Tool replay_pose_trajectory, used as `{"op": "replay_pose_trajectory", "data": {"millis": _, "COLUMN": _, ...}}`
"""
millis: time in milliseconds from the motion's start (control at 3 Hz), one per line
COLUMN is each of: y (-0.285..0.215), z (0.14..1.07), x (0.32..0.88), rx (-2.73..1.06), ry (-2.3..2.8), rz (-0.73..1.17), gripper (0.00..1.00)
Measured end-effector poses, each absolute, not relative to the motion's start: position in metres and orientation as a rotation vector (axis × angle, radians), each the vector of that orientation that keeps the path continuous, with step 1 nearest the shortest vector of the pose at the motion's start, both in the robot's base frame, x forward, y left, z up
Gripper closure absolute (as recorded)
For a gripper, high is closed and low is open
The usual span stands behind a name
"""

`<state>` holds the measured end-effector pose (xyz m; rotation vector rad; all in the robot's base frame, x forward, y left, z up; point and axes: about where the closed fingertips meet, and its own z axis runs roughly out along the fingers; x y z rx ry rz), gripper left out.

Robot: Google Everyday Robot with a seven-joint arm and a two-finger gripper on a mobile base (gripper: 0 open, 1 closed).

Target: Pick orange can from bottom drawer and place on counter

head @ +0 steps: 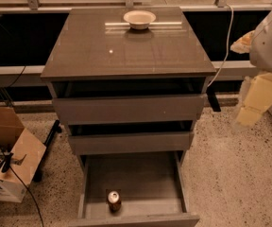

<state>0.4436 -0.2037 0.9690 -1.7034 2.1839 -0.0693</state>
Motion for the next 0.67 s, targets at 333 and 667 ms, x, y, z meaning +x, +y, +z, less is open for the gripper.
{"op": "replay_pose_trajectory", "data": {"millis": 333, "y": -0.178, "z": 0.935, "x": 0.466, "rx": -1.65, "ry": 2.095, "rz": 0.062, "gripper": 0.0}}
{"op": "replay_pose_trajectory", "data": {"millis": 667, "y": -0.163, "z": 0.908, "x": 0.485, "rx": -1.606, "ry": 2.044, "rz": 0.162, "gripper": 0.0}}
